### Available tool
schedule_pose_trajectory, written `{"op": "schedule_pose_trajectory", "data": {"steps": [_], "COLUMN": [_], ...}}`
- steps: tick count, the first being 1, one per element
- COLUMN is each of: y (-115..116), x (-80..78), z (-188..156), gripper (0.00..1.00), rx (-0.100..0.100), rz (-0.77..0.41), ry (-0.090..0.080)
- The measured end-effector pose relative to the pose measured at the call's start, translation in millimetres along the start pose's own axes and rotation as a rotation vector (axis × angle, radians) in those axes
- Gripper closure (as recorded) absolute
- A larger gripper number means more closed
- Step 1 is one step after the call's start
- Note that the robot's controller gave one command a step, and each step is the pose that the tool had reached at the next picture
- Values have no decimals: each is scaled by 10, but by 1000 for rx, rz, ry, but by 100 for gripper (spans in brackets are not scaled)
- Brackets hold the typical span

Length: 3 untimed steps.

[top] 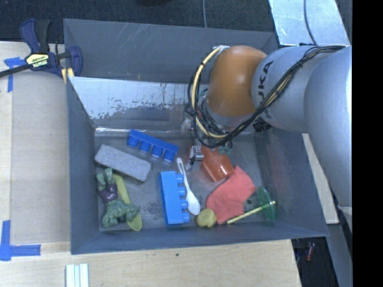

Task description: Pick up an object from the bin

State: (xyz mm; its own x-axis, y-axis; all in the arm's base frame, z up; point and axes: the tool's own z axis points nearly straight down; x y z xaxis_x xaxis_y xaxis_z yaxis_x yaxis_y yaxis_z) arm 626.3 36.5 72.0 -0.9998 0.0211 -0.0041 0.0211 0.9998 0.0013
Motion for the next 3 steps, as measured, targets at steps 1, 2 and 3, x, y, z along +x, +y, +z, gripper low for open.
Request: {"op": "schedule_pose_trajectory", "data": {"steps": [1, 2, 3], "y": [-376, -866, -866], "x": [73, 64, 64], "z": [10, 7, 7], "gripper": [0, 100, 100], "rx": [2, -1, -1], "rz": [-74, 184, 184], "ry": [-5, -9, -9]}}
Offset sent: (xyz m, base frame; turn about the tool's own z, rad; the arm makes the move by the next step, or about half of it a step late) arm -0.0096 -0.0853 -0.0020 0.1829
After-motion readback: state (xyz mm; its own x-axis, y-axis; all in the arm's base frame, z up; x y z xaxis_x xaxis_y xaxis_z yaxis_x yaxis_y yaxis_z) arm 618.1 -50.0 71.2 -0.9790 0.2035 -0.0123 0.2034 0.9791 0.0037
